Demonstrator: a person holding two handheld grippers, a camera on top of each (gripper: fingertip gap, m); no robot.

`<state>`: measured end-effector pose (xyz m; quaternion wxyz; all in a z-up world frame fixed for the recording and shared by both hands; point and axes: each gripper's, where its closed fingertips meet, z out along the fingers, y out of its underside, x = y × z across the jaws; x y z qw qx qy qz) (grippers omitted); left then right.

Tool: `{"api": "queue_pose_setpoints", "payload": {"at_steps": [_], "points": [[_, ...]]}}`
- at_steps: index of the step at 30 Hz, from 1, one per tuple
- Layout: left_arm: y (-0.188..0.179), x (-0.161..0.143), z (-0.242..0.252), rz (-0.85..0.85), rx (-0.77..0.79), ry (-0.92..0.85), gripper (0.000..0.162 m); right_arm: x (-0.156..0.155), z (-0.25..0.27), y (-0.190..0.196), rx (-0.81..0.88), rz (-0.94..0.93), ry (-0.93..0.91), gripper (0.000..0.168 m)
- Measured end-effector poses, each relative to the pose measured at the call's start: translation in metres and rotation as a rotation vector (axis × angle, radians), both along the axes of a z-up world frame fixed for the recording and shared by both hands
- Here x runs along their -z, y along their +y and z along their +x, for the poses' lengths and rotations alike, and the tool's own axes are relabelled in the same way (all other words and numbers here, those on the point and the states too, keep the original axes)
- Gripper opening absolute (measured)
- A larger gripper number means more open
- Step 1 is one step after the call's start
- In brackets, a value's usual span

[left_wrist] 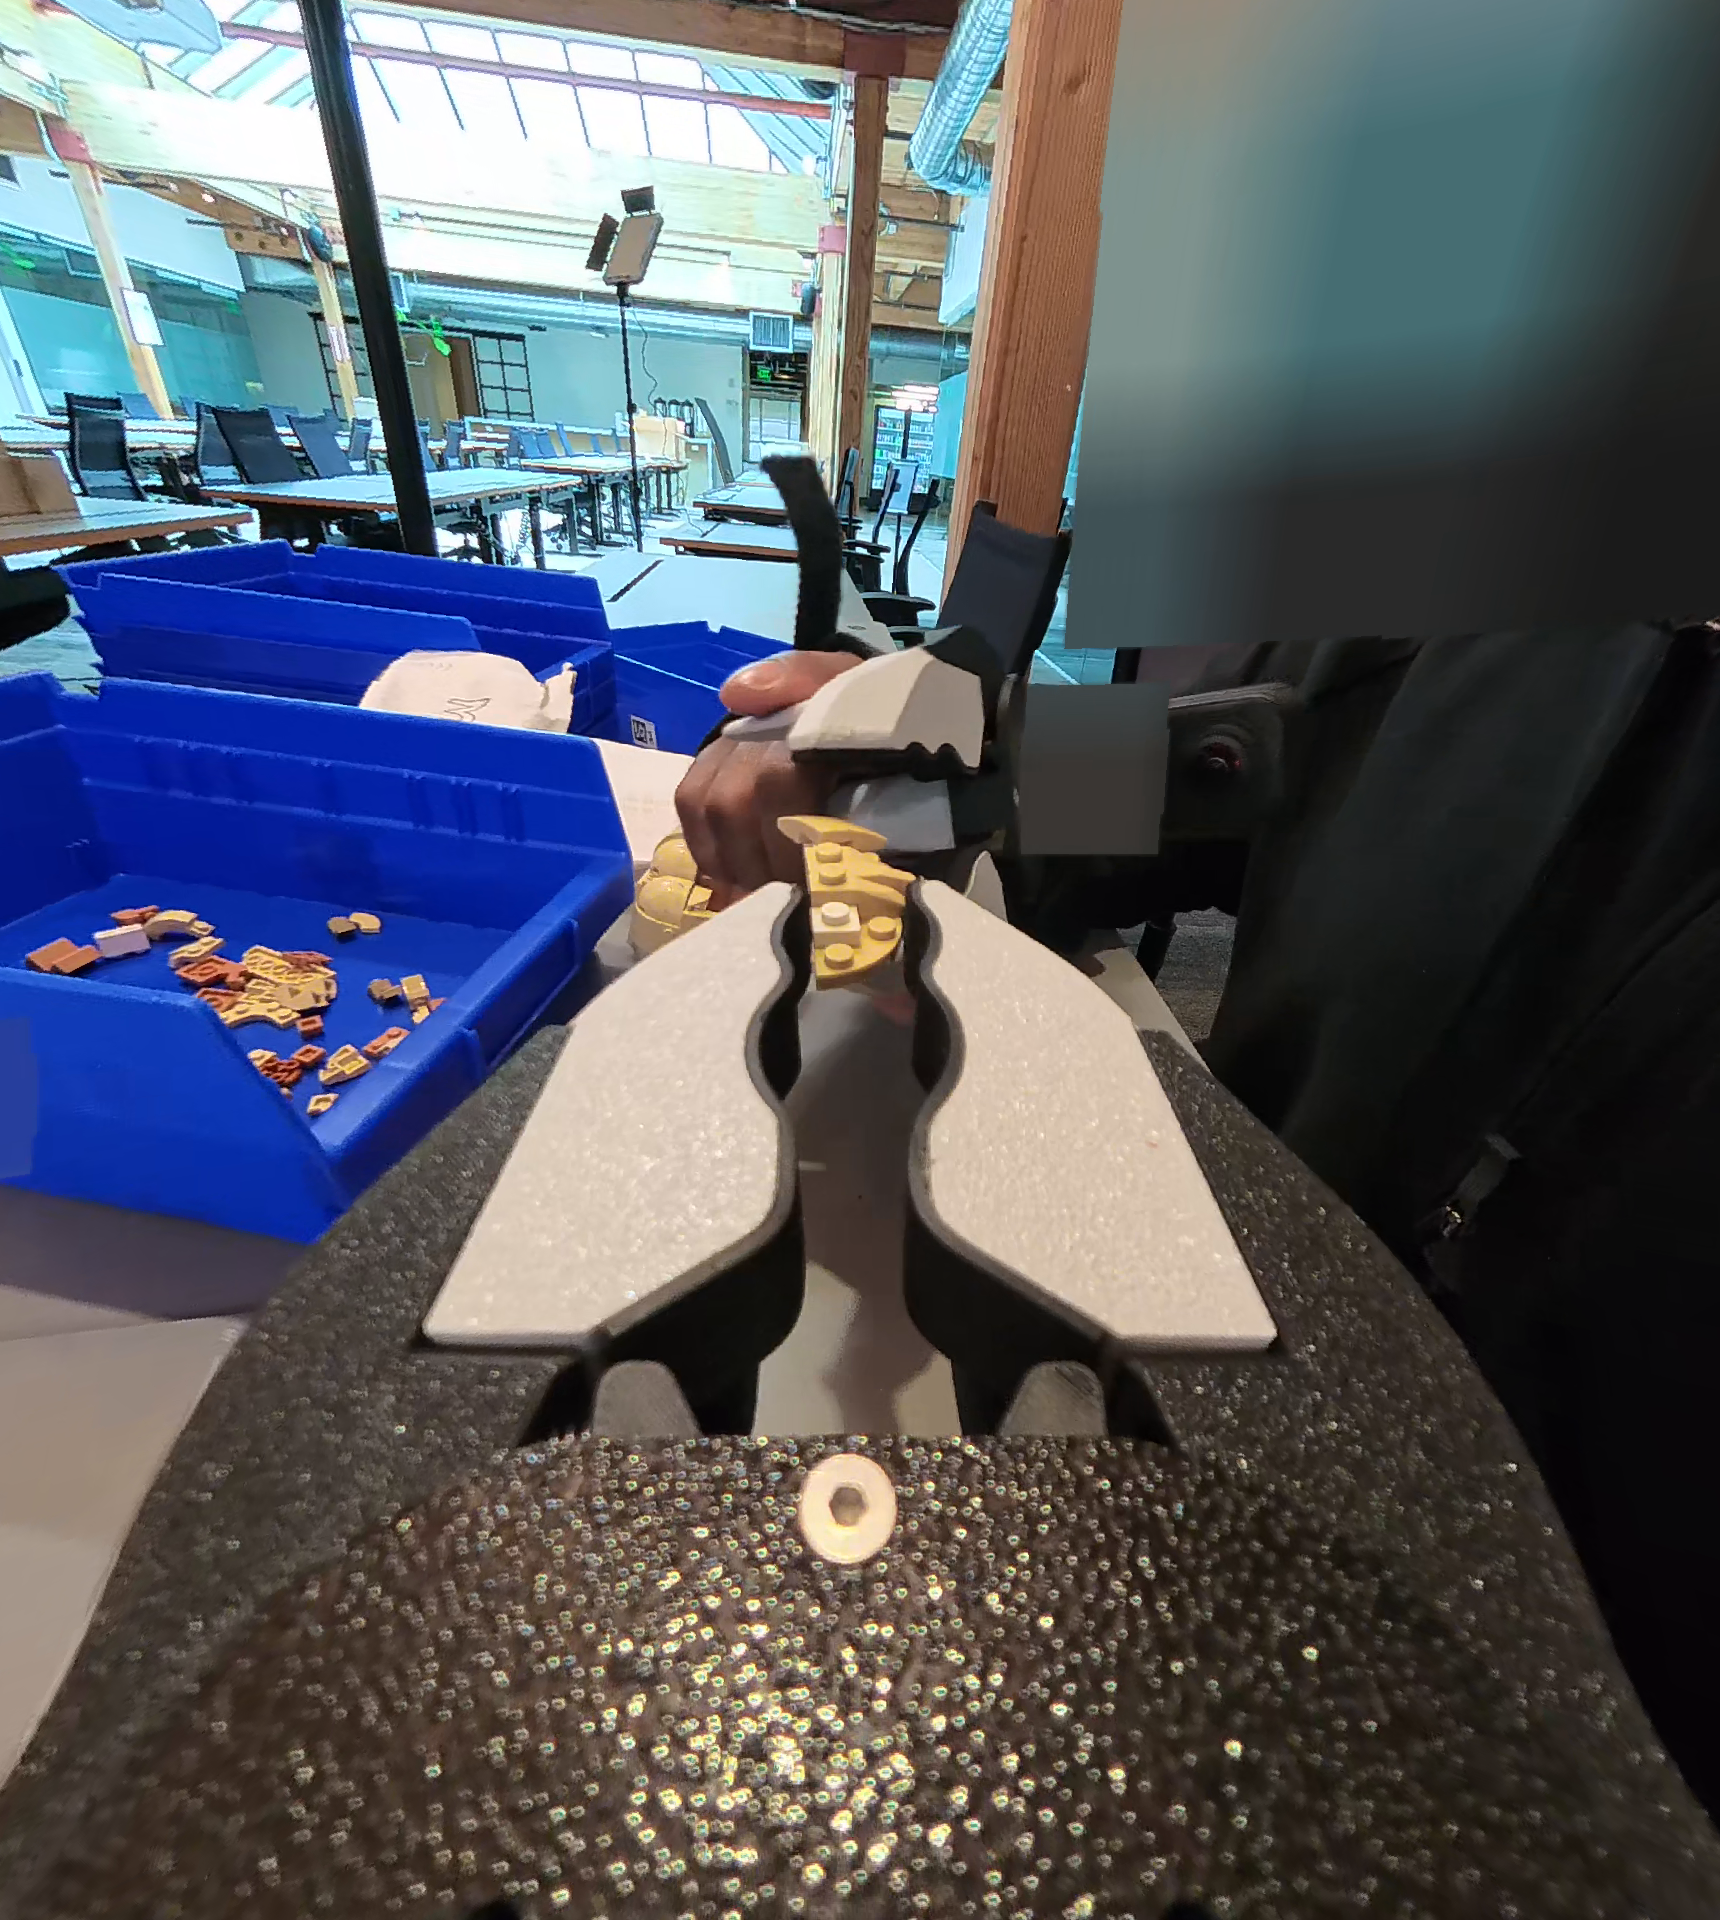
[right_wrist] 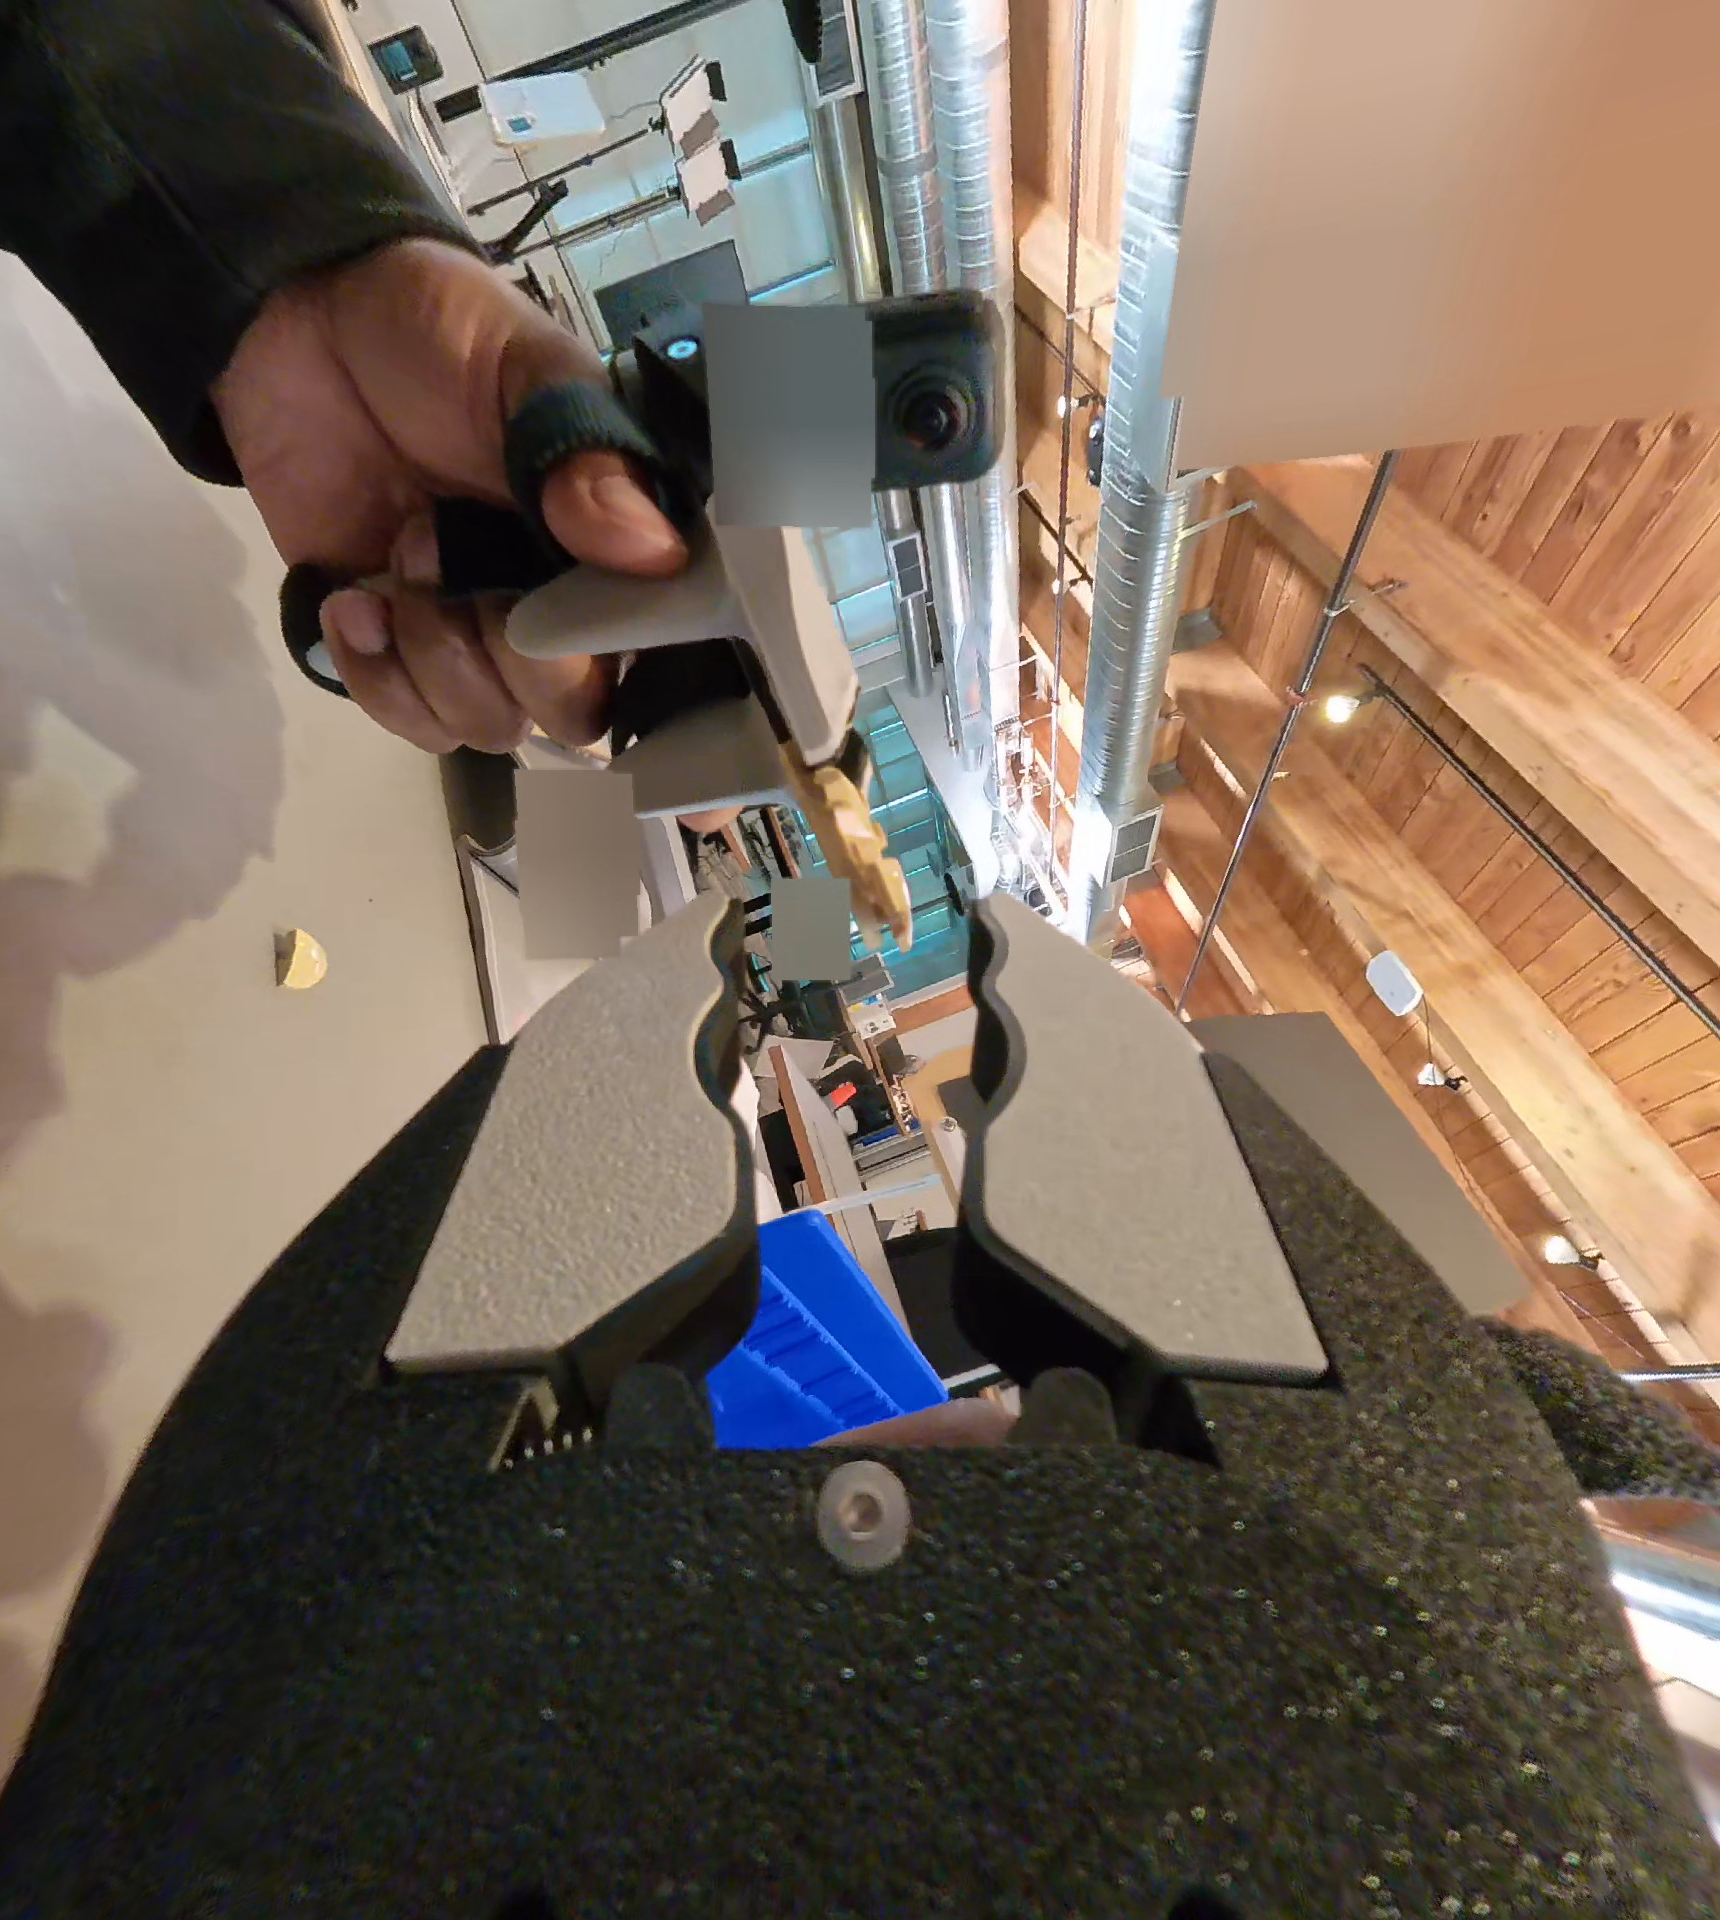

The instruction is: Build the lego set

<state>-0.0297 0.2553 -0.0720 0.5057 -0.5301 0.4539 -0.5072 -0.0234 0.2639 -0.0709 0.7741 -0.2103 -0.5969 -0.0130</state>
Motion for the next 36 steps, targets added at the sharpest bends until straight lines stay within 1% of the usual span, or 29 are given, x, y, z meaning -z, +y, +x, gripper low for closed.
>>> {"api": "queue_pose_setpoints", "payload": {"at_steps": [8, 14, 24, 36], "points": [[-0.001, 0.001, -0.001, 0.002, 0.005, -0.009, 0.017, 0.006, -0.008, -0.007, 0.036, 0.090, -0.037, 0.037], [-0.002, 0.000, 0.000, 0.027, -0.014, -0.012, 0.017, 0.006, -0.011, -0.009, 0.053, 0.101, -0.042, 0.034], [-0.002, 0.001, 0.001, 0.069, -0.045, 0.001, 0.017, 0.007, -0.014, -0.010, 0.058, 0.057, -0.047, 0.031], [-0.003, -0.004, -0.001, 0.122, -0.071, -0.063, 0.017, 0.002, -0.013, -0.012, 0.019, -0.083, 0.015, 0.032]]}}
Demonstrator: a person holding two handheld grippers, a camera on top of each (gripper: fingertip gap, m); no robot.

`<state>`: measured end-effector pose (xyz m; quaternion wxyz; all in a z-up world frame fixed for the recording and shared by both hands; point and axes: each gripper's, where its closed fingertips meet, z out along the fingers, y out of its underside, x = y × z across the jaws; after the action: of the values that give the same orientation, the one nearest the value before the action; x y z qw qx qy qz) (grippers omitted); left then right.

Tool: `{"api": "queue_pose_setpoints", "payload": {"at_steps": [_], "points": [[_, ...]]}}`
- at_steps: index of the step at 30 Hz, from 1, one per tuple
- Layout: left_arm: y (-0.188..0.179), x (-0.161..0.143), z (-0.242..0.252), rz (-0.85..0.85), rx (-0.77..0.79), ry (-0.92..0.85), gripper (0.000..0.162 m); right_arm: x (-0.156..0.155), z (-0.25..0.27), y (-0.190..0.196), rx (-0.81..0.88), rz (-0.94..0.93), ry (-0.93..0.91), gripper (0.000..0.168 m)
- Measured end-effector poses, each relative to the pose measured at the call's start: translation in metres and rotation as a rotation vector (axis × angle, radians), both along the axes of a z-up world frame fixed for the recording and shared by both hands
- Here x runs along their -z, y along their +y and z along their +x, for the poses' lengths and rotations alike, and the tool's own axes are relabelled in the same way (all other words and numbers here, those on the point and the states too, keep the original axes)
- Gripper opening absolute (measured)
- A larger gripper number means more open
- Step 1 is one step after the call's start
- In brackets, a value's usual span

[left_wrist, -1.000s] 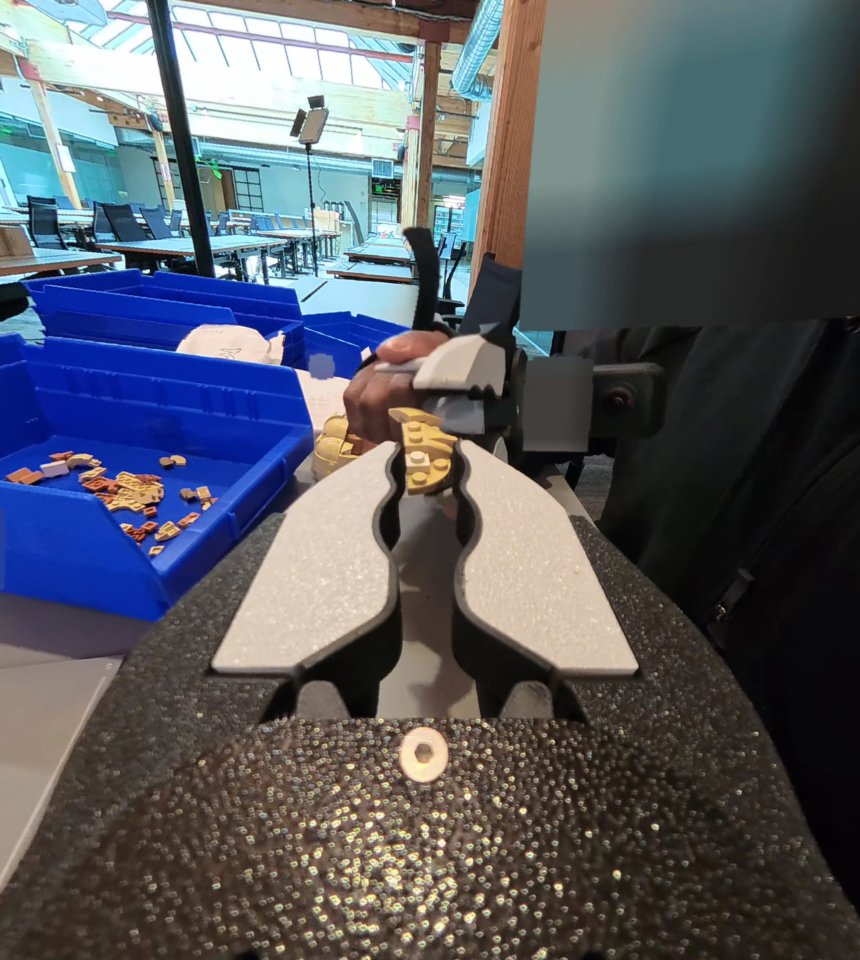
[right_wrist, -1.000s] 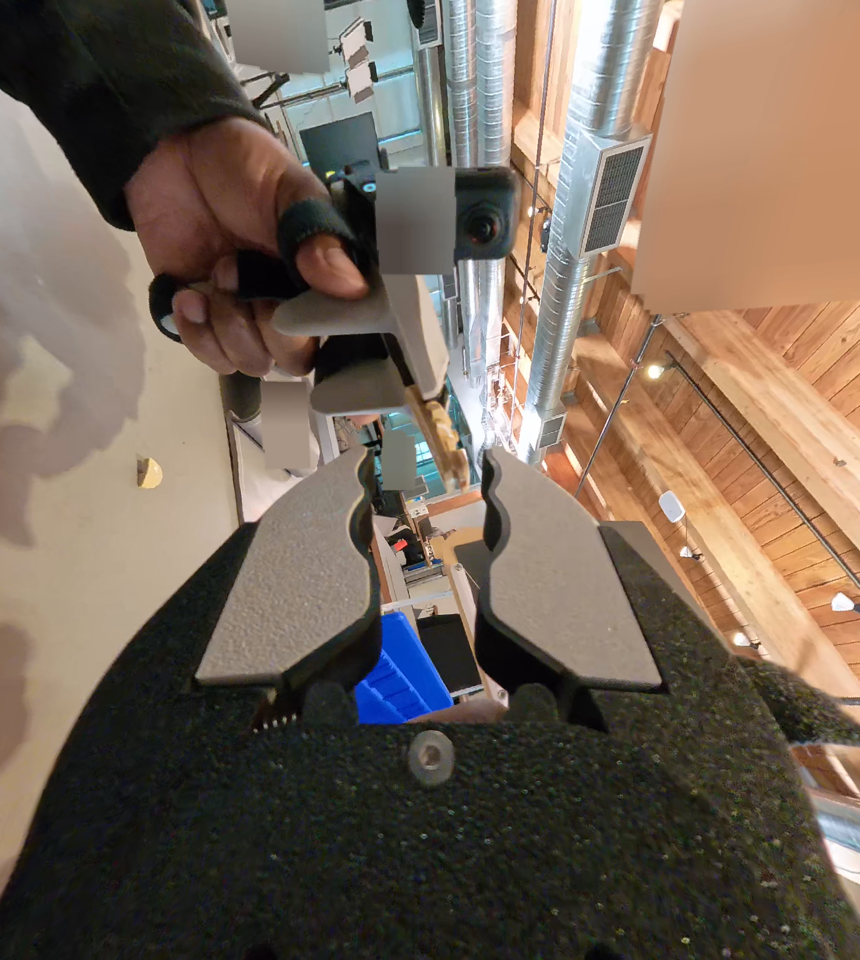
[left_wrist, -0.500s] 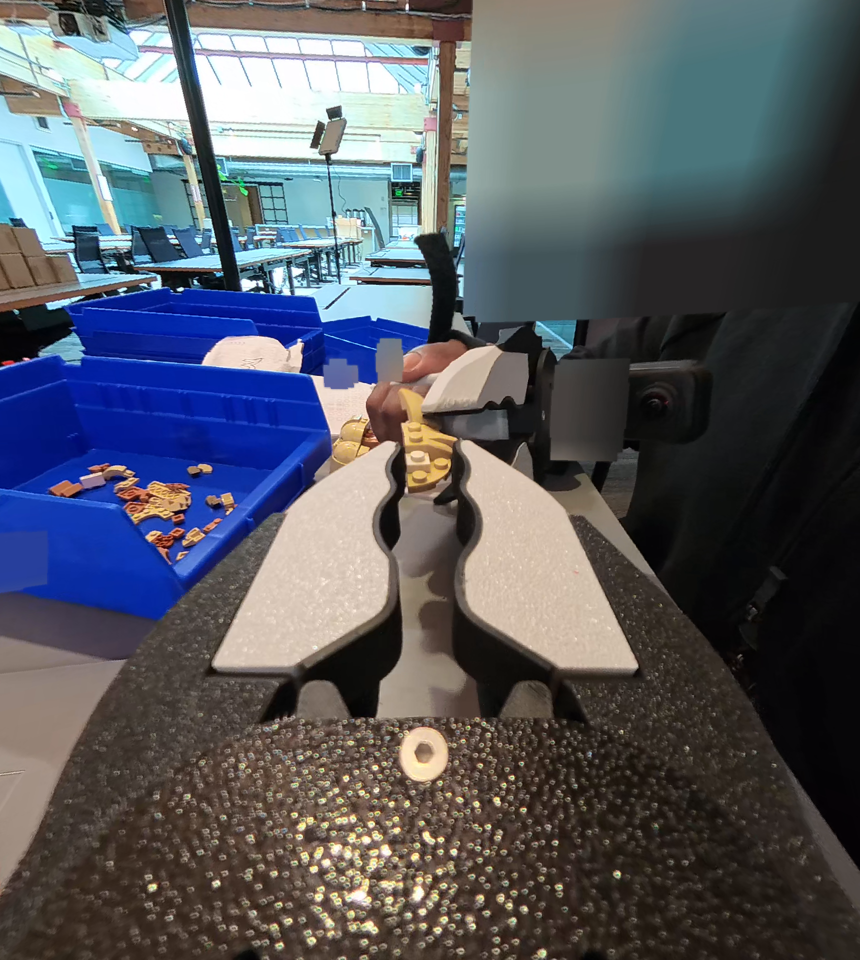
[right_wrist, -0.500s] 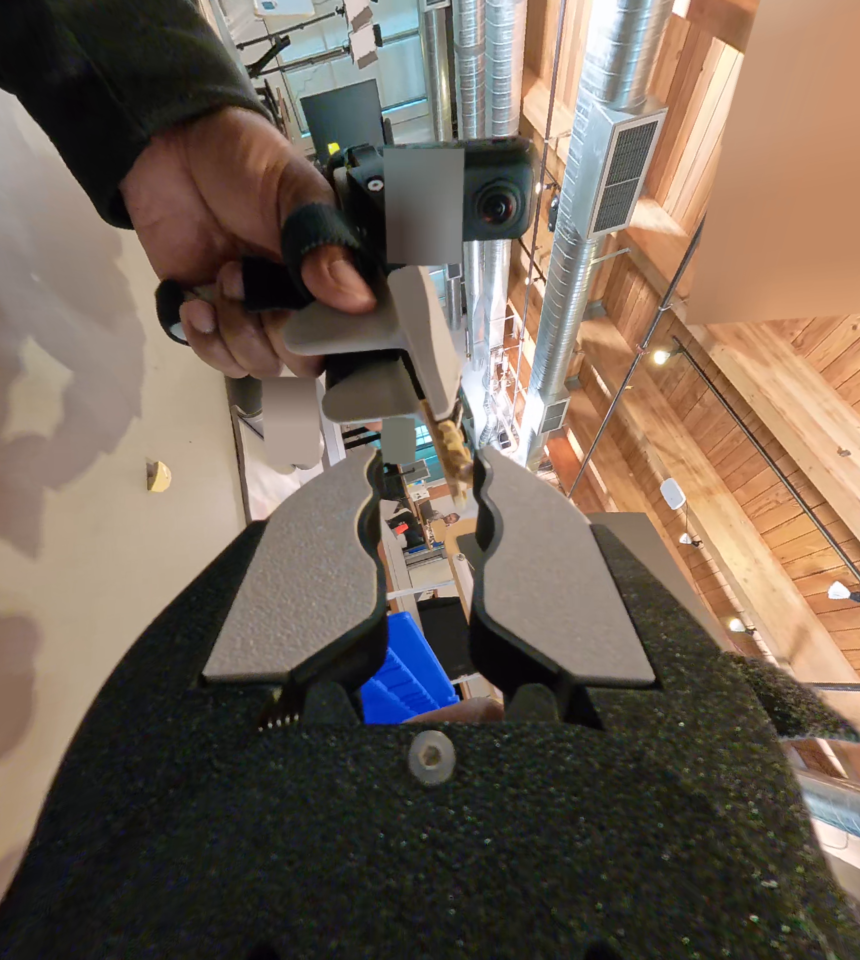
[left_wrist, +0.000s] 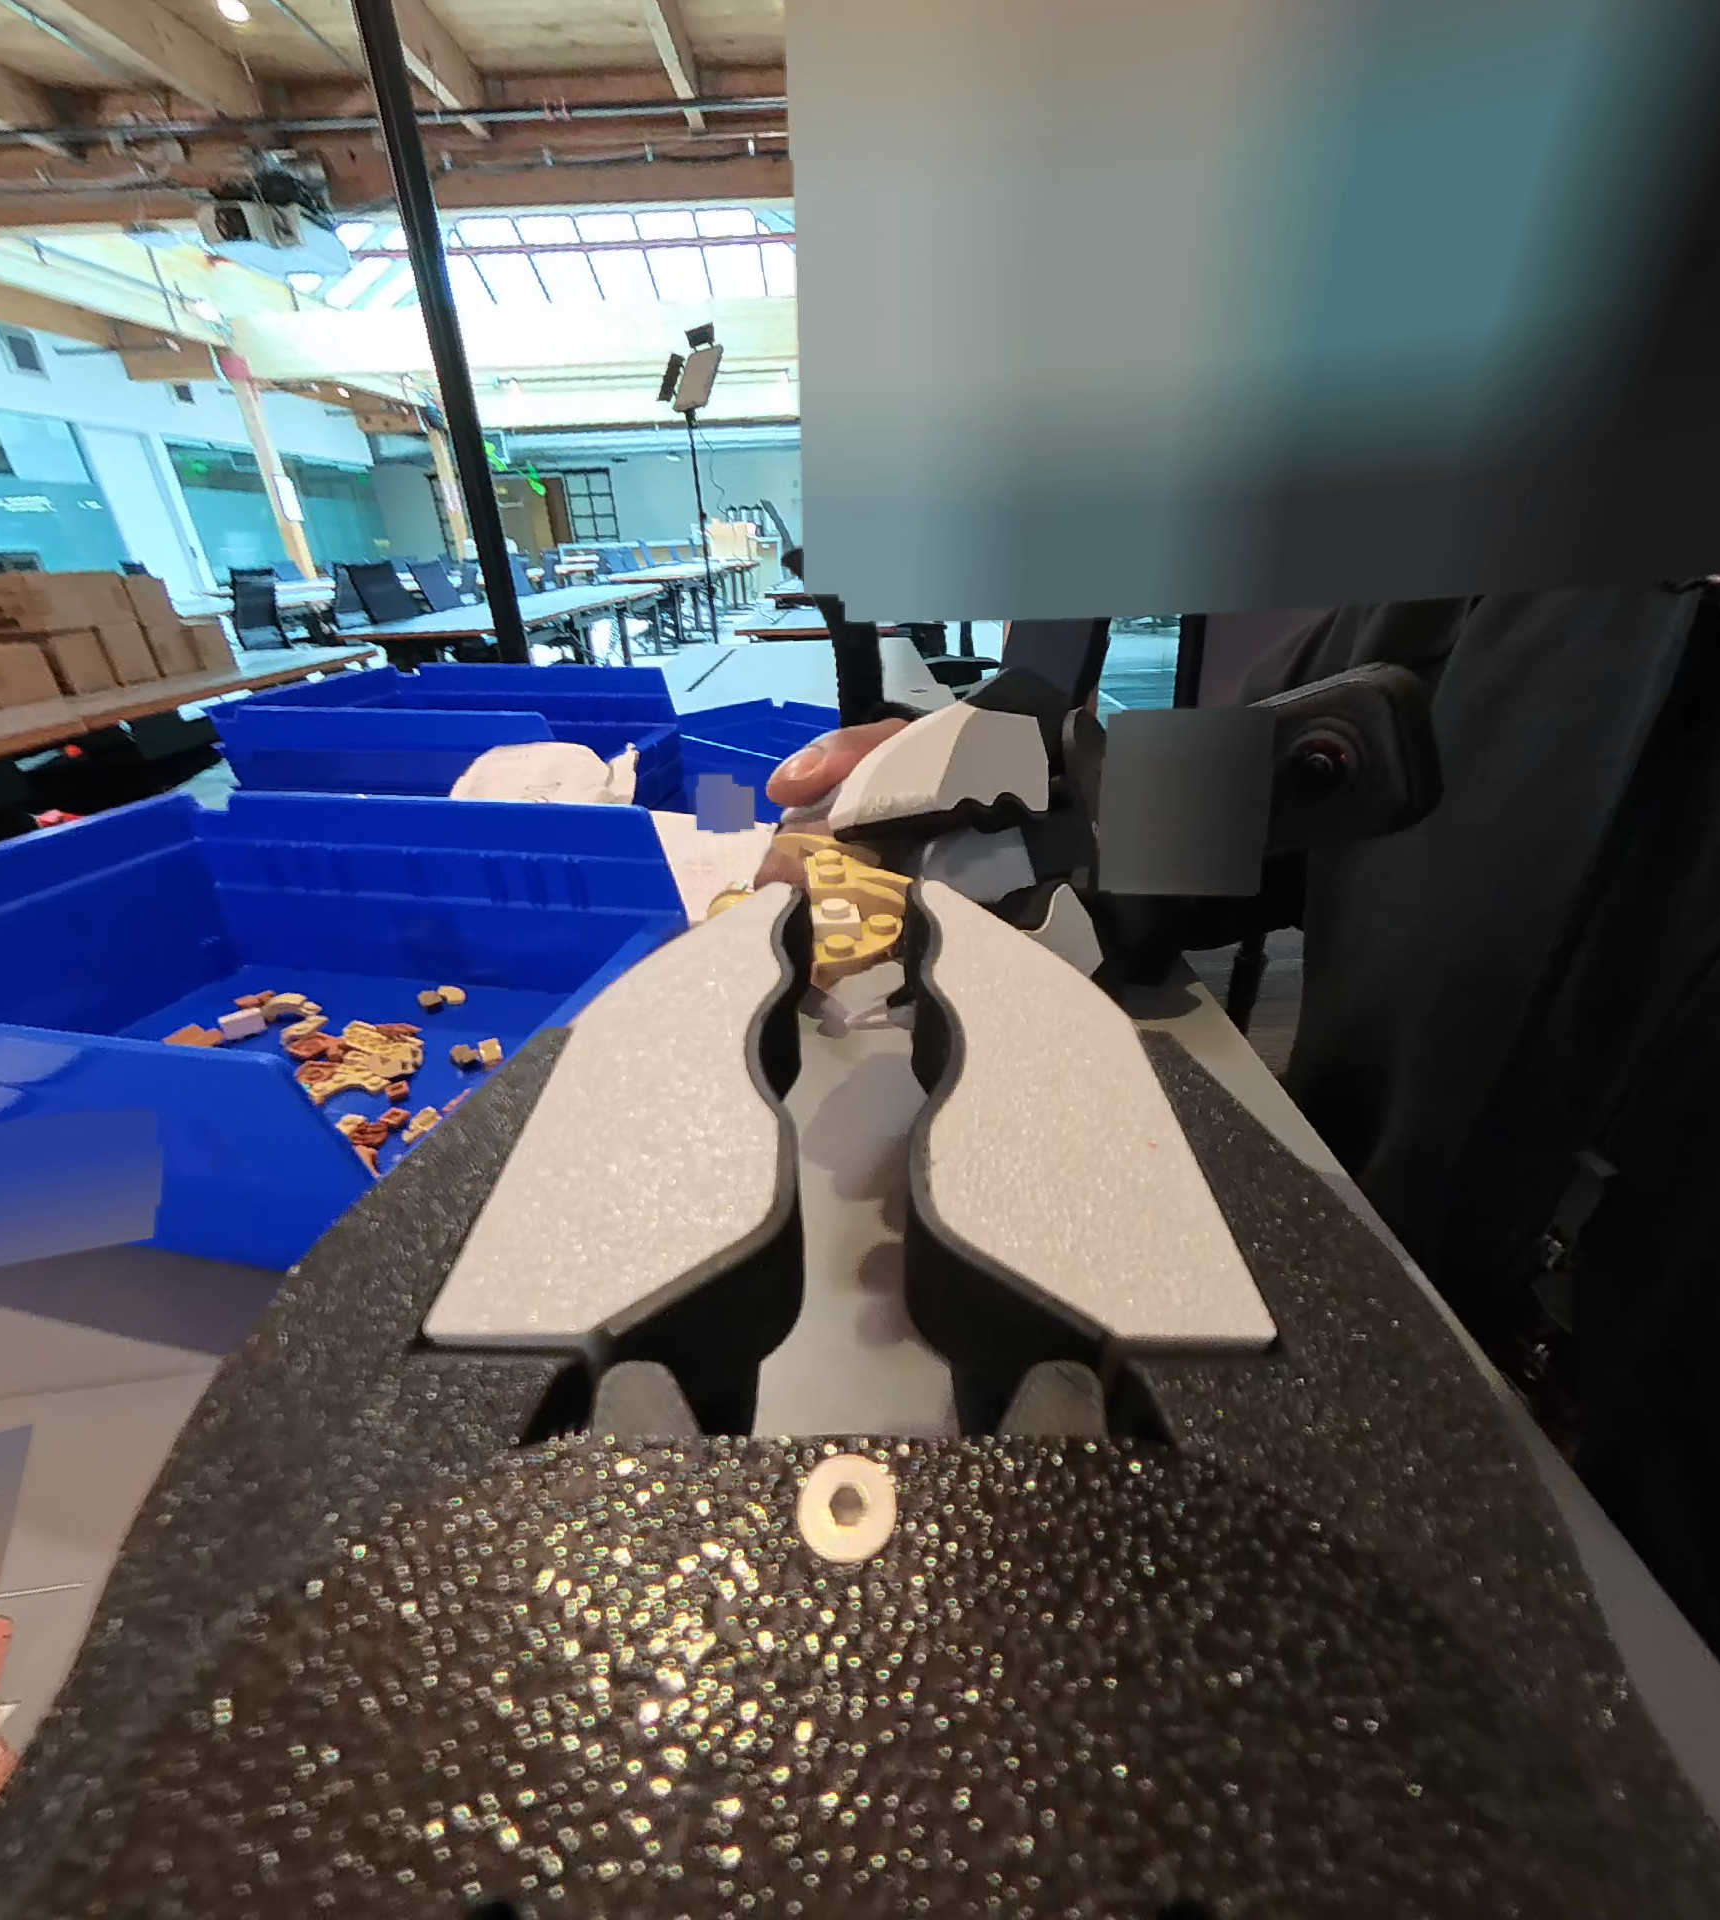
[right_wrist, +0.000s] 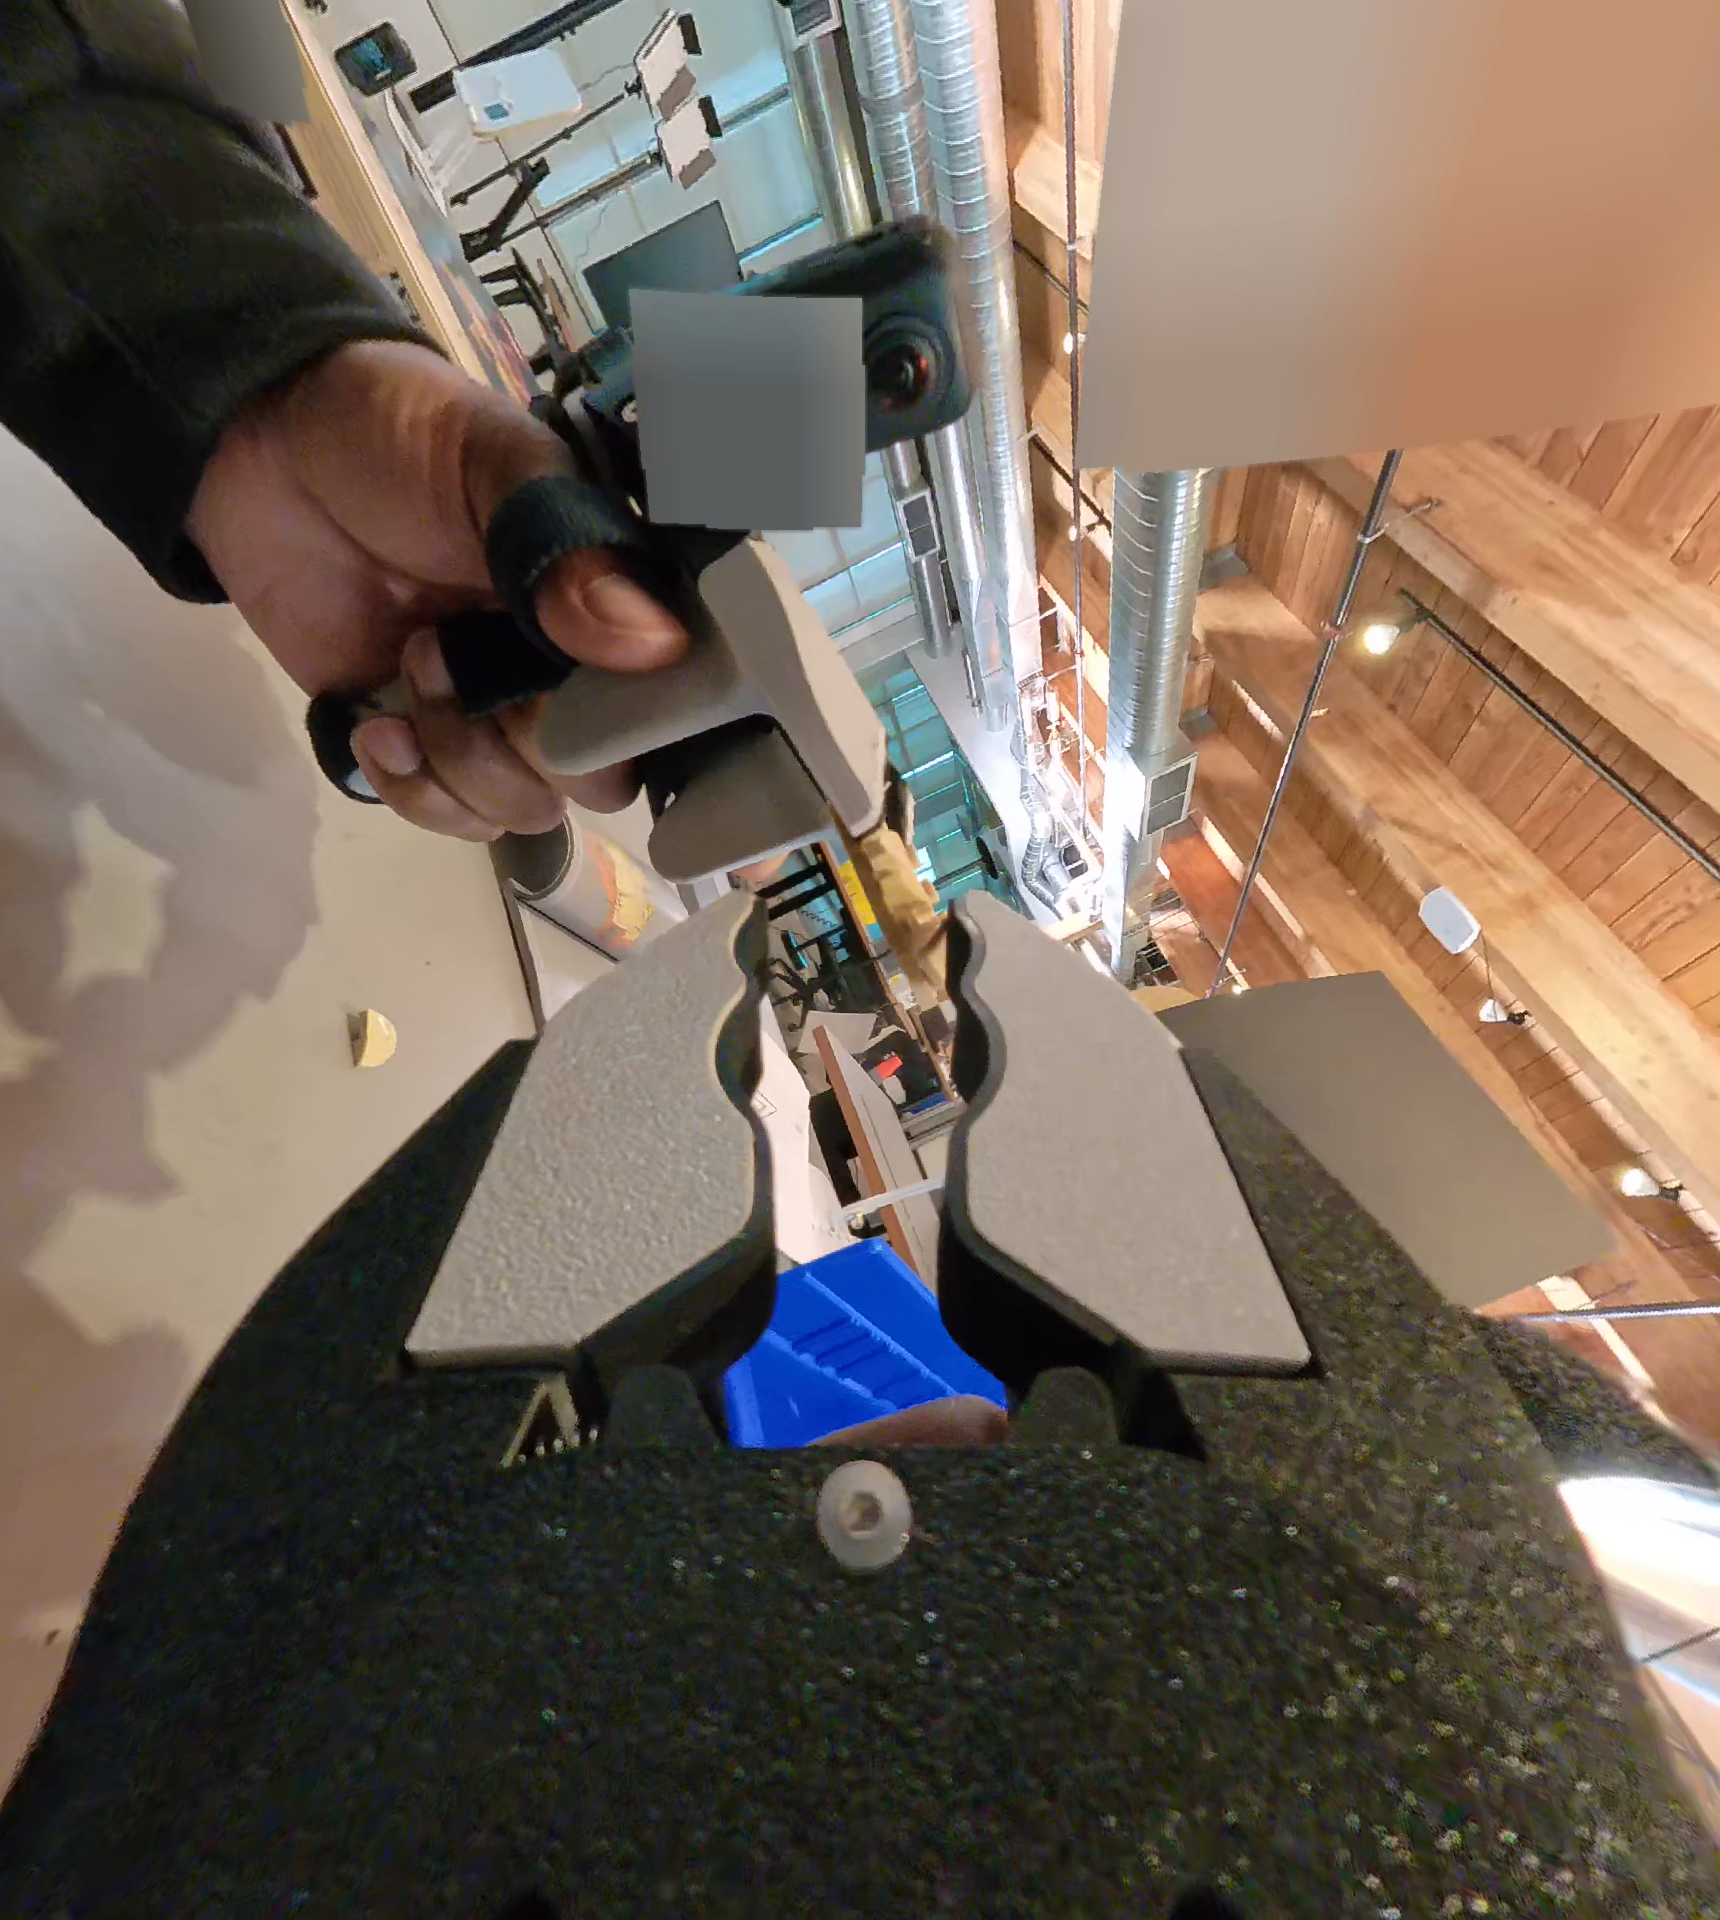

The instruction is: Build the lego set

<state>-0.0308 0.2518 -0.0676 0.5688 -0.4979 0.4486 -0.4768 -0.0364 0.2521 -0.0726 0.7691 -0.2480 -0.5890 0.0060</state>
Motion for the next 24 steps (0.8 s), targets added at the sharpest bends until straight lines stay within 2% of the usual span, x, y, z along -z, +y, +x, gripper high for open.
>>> {"api": "queue_pose_setpoints", "payload": {"at_steps": [12, 24], "points": [[0.0017, -0.0031, 0.0014, 0.100, -0.097, -0.003, 0.017, -0.0037, -0.0011, -0.0015, -0.012, -0.109, 0.053, 0.032], [0.0017, -0.0071, 0.0003, 0.120, -0.130, -0.036, 0.016, -0.0080, -0.0004, -0.0022, -0.021, -0.168, 0.092, 0.032]]}}
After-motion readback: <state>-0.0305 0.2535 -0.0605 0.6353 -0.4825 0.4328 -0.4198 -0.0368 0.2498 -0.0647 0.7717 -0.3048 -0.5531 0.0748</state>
